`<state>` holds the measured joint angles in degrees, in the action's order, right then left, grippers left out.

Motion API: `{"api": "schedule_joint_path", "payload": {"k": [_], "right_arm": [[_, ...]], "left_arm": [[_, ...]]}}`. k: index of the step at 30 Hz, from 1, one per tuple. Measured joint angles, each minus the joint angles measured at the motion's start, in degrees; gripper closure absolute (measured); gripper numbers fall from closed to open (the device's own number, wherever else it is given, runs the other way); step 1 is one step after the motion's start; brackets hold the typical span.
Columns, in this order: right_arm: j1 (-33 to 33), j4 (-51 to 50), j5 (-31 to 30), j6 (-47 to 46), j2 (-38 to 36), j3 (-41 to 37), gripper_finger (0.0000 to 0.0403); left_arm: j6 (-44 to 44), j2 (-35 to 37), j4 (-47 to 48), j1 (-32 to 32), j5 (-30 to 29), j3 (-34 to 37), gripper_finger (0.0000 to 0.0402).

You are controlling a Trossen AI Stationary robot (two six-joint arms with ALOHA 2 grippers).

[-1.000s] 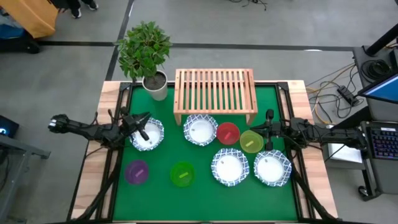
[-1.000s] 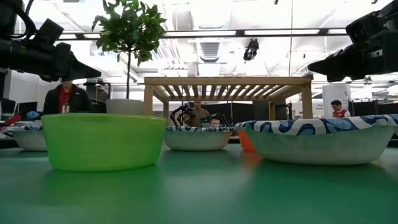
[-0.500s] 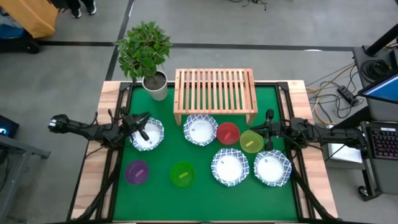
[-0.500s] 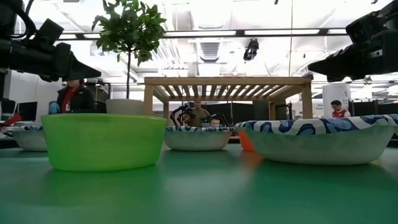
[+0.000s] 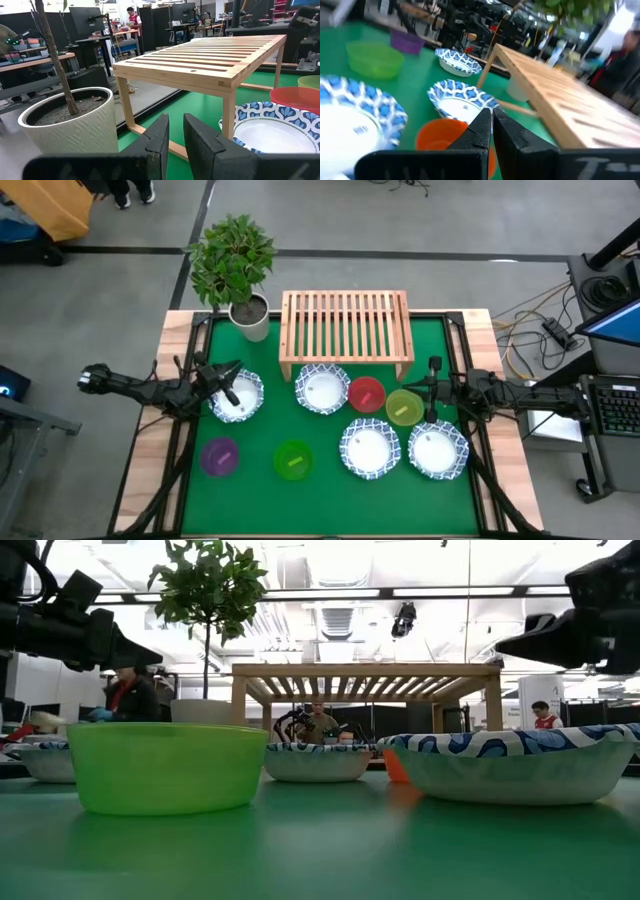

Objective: Place and stack bowls onto a shelf
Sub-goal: Put the white and blue bowl on the shelf

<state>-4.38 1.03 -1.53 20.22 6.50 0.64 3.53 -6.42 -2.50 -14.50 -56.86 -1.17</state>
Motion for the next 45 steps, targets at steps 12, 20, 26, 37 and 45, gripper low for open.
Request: {"api": "schedule_joint_path", "payload": {"k": [12, 20, 26, 37, 45], "right_arm": [[0.0, 21.7, -2.9, -17.1, 1.4, 0.0, 0.0394], [0.0, 25.6, -3.1, -30.5, 7.3, 1.0, 0.0394], [0.0, 25.0, -3.0, -35.3, 15.4, 6.9, 0.0394], [0.0, -1.2, -3.0, -32.5, 26.0, 28.7, 0.0394], [0.0, -22.2, -3.1, -33.7, 34.7, 44.0, 0.0394]], "left_arm": [[-24.1, 0.0, -9.3, 0.0, 0.4, 0.0, 0.0362], [-34.5, -0.6, -20.6, 0.2, 0.4, 0.0, 0.0362], [-37.7, -4.1, -26.3, 0.2, 0.4, 0.0, 0.0362], [-27.5, -13.5, -34.2, 0.1, 13.1, -5.3, 0.0362], [-13.0, -18.7, -18.8, 0.1, 14.2, -15.9, 0.0362]]}}
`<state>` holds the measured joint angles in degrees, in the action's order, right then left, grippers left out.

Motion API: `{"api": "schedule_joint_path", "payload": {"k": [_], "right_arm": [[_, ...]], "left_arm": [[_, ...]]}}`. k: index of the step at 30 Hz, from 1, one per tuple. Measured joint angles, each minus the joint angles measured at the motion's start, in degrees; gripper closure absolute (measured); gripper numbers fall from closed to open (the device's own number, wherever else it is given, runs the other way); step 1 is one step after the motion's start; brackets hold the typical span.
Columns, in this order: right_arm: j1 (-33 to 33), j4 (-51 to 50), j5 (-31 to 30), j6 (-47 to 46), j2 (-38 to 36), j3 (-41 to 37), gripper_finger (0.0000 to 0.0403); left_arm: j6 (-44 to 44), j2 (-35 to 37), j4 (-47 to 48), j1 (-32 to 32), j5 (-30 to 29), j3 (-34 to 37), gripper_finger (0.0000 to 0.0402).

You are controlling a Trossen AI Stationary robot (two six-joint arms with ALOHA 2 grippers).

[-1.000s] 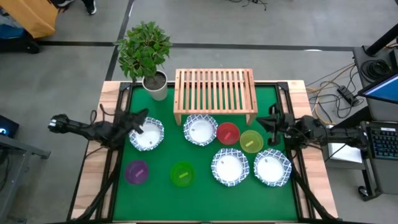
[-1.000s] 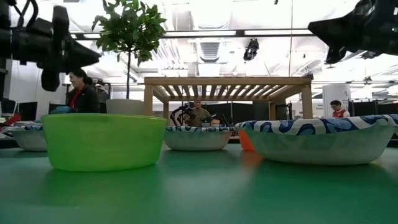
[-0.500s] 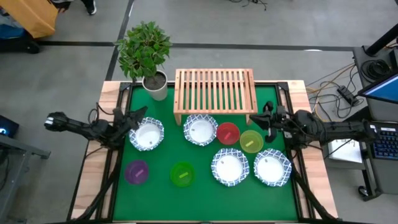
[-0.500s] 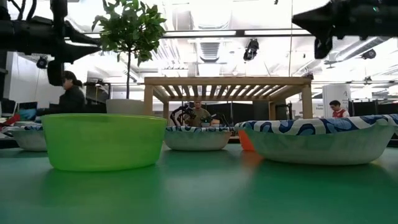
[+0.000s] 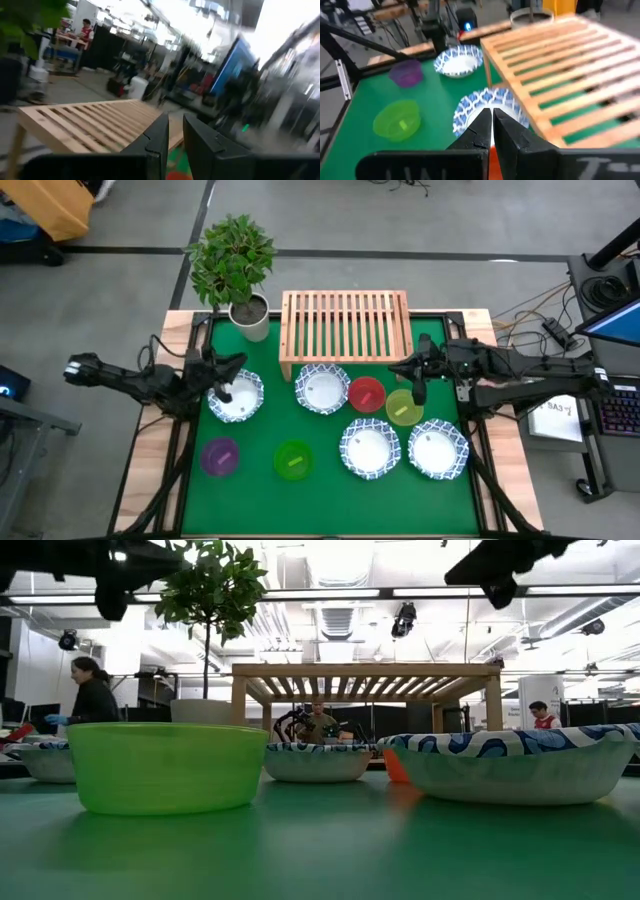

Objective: Place and stack bowls onto a shelf
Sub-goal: Put the white and blue bowl on the shelf

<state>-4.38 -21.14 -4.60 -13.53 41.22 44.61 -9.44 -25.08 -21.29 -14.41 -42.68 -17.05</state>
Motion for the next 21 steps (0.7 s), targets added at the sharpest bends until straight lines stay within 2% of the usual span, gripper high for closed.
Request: {"api": "schedule_joint_path", "payload": {"k": [7, 13, 17, 21], "right_arm": [[0.0, -13.2, 0.0, -5.8, 9.8, 9.6, 0.0394], [0.0, -16.2, 0.1, -1.7, 18.8, 14.1, 0.0394], [0.0, -16.0, 0.2, 3.8, 24.7, 16.7, 0.0394], [0.0, -15.6, 0.3, 10.1, 30.8, 19.9, 0.0394]], "left_arm": [[8.3, -4.6, 14.5, 0.1, -1.8, -10.2, 0.0362], [13.3, -9.2, 25.9, 0.0, -1.7, -18.0, 0.0362], [13.0, -12.2, 28.0, 0.0, -1.6, -19.0, 0.0362], [10.5, -15.2, 27.9, 0.0, 1.0, -16.8, 0.0362]]}}
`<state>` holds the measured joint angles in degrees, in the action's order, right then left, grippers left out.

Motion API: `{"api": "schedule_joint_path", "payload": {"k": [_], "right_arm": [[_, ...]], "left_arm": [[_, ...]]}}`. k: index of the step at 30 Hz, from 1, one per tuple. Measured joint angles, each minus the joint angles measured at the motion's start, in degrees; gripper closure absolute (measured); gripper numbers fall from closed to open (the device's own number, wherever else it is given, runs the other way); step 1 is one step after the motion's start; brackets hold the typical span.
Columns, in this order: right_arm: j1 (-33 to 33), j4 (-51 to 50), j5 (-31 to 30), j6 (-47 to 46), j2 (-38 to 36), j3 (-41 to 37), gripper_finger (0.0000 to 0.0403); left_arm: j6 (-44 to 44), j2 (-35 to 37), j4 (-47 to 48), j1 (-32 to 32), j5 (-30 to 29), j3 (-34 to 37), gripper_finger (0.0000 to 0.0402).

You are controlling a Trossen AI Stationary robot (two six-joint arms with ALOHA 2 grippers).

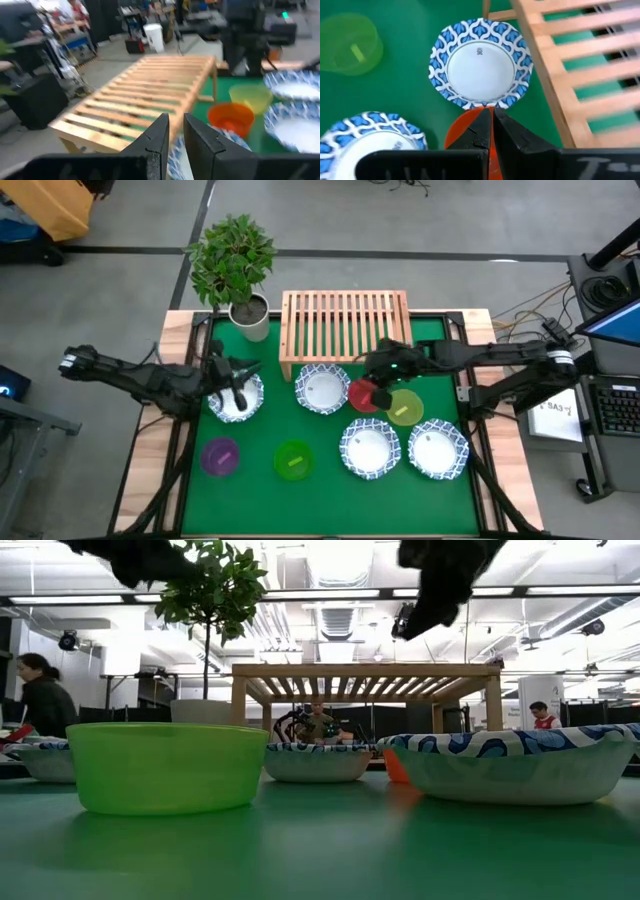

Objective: Place and stack bowls onto a shelf
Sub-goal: Put the white and blue bowl on the shelf

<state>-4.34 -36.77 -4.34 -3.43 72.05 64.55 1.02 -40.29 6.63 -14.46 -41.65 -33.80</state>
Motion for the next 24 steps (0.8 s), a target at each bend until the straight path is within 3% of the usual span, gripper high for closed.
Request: {"api": "schedule_joint_path", "payload": {"k": [11, 14, 24], "right_arm": [[0.1, 0.1, 0.5, 4.8, 18.0, 11.3, 0.0394], [0.1, 0.2, 3.9, 6.7, 22.3, 14.6, 0.0394], [2.0, -0.5, 4.8, 11.5, 31.3, 22.3, 0.0376]], "left_arm": [[2.8, -1.3, -0.1, 0.0, 0.4, -0.7, 0.0362], [2.8, -1.4, 0.5, 0.0, 0.3, -0.7, 0.0362], [2.8, -1.6, 0.7, 0.0, 0.2, -0.7, 0.0362]]}}
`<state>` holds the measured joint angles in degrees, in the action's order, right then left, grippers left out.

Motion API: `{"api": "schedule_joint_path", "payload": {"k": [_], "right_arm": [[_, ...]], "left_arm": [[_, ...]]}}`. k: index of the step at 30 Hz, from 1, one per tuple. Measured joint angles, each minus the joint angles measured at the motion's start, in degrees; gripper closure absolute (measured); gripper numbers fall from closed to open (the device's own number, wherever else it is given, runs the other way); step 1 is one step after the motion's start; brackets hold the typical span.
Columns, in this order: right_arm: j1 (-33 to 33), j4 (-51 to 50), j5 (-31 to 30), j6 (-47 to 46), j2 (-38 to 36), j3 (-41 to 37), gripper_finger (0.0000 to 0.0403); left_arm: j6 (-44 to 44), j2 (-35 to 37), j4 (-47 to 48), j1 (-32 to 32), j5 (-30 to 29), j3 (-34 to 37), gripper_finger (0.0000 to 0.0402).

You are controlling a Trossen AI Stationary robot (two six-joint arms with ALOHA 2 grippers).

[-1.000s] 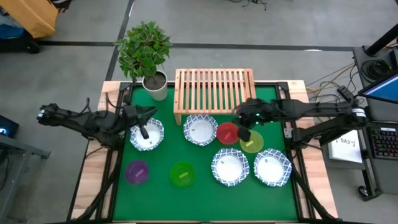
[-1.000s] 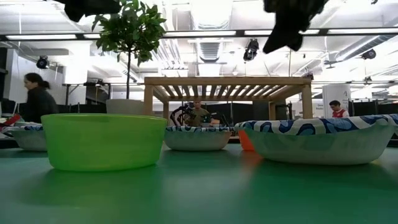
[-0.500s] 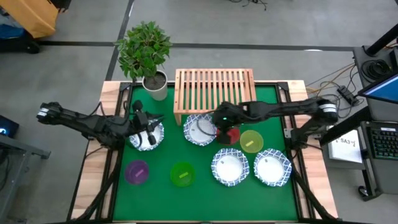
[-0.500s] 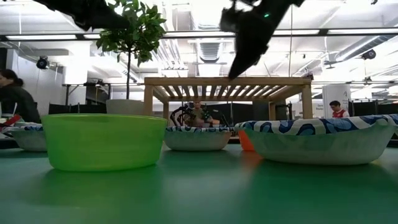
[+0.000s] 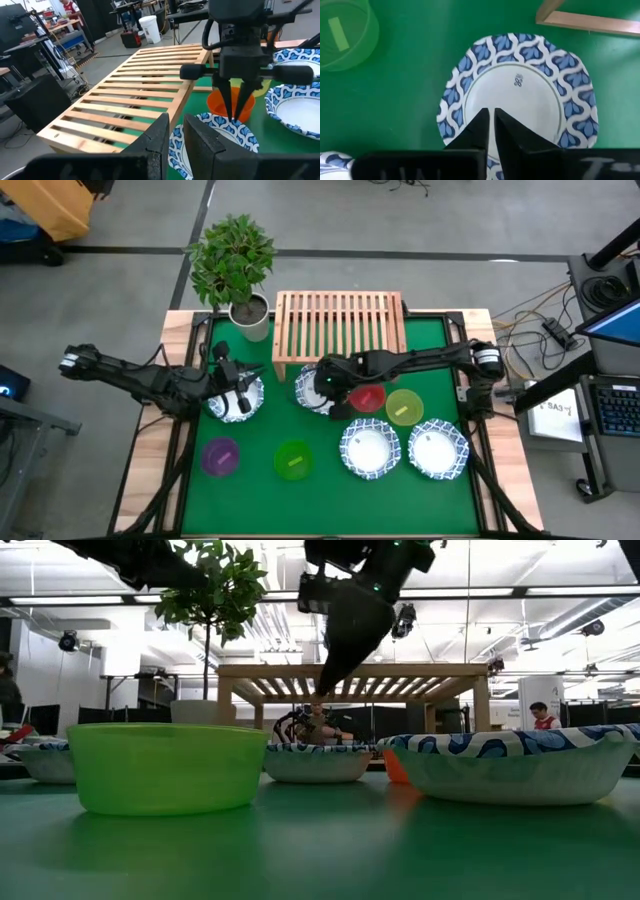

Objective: Place and stack bowls onto a shelf
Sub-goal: Put the white and blue bowl on the shelf

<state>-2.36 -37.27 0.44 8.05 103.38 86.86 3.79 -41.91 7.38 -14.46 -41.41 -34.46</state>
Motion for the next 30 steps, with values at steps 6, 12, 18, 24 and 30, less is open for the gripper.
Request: {"api": "schedule_joint_path", "payload": {"k": [6, 12, 18, 24, 30], "right_arm": [[0.9, -2.1, -3.1, -0.5, 0.4, 1.3, 0.0311], [1.3, -6.4, -4.3, -2.3, -2.5, 1.3, 0.027], [6.1, -5.8, -4.6, -7.2, -3.5, 1.3, 0.0266], [12.2, -4.1, -15.0, -10.9, -0.3, 1.3, 0.0266], [13.6, -1.4, -18.8, -12.8, 4.7, 1.7, 0.0267]], "left_arm": [[0.0, 0.0, 0.0, 0.0, 0.0, 0.0, 0.0362], [0.0, 0.0, 0.0, 0.0, 0.0, 0.0, 0.0362], [0.0, -0.1, -0.1, 0.0, 0.0, 0.0, 0.0362], [0.1, -0.2, -0.1, 0.0, 0.0, 0.0, 0.0362], [-0.2, -0.2, 0.0, 0.0, 0.0, 0.0, 0.0362]]}}
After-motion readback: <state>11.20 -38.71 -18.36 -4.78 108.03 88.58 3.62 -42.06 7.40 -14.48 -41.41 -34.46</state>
